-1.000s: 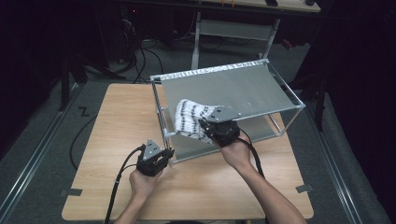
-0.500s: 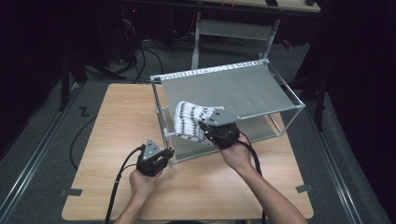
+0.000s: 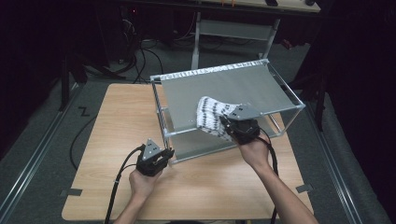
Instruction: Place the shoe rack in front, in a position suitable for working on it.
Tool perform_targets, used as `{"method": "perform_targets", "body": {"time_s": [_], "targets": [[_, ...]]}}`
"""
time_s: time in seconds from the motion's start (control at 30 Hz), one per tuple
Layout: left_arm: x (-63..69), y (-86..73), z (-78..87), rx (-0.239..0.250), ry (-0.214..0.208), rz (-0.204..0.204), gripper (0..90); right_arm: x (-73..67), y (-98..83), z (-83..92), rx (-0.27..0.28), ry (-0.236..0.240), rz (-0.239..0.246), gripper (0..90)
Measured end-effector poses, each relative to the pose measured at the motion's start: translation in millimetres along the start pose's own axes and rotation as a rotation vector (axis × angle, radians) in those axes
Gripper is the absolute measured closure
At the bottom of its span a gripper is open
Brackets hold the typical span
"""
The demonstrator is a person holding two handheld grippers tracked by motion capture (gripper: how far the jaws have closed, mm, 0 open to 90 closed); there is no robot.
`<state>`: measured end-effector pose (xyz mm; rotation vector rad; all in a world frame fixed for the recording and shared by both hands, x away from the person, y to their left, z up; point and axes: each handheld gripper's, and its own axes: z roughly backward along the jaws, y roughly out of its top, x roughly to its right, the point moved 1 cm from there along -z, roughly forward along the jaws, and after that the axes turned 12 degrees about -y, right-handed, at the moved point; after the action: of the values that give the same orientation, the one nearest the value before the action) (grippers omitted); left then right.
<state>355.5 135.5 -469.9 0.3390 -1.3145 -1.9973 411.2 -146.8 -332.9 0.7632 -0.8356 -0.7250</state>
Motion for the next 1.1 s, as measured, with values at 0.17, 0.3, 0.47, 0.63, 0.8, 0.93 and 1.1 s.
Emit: {"method": "perform_targets", "body": {"time_s": [0.17, 0.3, 0.47, 0.63, 0.8, 0.93, 1.1], "targets": [[0.0, 0.0, -0.1, 0.001, 0.000, 0.001, 80.9, 6.3, -2.8, -0.6, -0.002, -0.005, -0.026, 85.4], [0.0, 0.0, -0.1, 0.001, 0.000, 0.002, 80.8, -12.3, 2.8, -0.3, 0.028, 0.036, -0.009, 85.4], [0.4, 0.2, 0.6, -0.004, 0.005, -0.001, 80.9, -19.4, 5.4, -0.6, 0.042, 0.058, 0.006, 85.3], [0.6, -0.6, 0.6, 0.003, 0.006, 0.001, 80.9, -2.3, -0.9, -1.6, 0.022, 0.009, 0.000, 85.3], [0.6, -0.8, 0.6, 0.004, 0.006, 0.002, 80.9, 18.0, -9.8, -3.3, 0.009, -0.037, -0.026, 85.2], [1.0, -0.8, 0.6, 0.005, 0.010, 0.002, 80.9, 23.5, -12.5, -2.1, 0.002, -0.034, -0.048, 85.2], [1.8, -0.8, 1.5, -0.001, 0.026, -0.004, 81.3, 18.8, -11.0, -1.4, 0.014, -0.019, -0.023, 85.2]]}}
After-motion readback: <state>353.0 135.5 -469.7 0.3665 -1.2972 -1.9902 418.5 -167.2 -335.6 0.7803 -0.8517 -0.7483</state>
